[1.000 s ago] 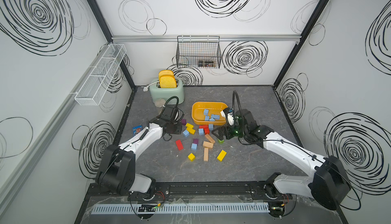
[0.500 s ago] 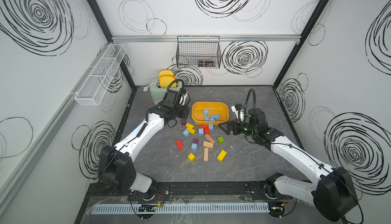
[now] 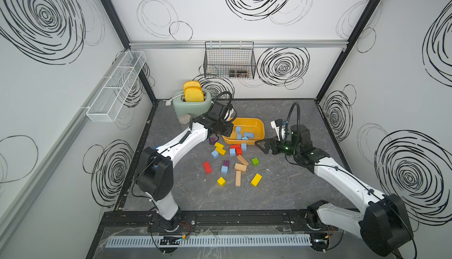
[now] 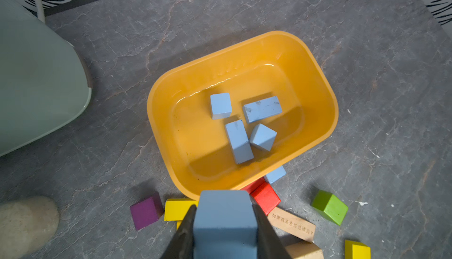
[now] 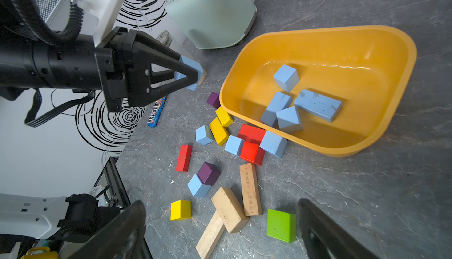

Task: Pick out the blue building blocks
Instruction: Place the building block in the storage box.

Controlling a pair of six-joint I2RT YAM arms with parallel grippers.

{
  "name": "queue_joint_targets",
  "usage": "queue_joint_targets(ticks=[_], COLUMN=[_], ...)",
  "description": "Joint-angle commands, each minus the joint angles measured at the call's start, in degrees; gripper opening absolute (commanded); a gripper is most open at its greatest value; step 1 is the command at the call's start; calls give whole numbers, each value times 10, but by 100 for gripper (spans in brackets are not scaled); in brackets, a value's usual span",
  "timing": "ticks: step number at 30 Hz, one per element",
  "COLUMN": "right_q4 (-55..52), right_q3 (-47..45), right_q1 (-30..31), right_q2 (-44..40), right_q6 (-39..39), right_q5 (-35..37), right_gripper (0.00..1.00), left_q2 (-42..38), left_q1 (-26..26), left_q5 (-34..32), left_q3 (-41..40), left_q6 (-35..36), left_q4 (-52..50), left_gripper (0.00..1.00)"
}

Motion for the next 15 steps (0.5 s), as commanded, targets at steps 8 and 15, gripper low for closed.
queue_joint_targets(ticks=[8,15], right_q4=[22,20], right_q3=[-3,0], right_q1=[-5,-9], right_q2=[28,48], right_q6=[-3,-8], right_q5=[-7,0], right_gripper=[98,98], left_q2=[98,147], left_q1=[-2,0], left_q5=[21,9], left_q3=[66,99], left_q6=[-6,-16], left_q4=[30,32], left_gripper=[0,0])
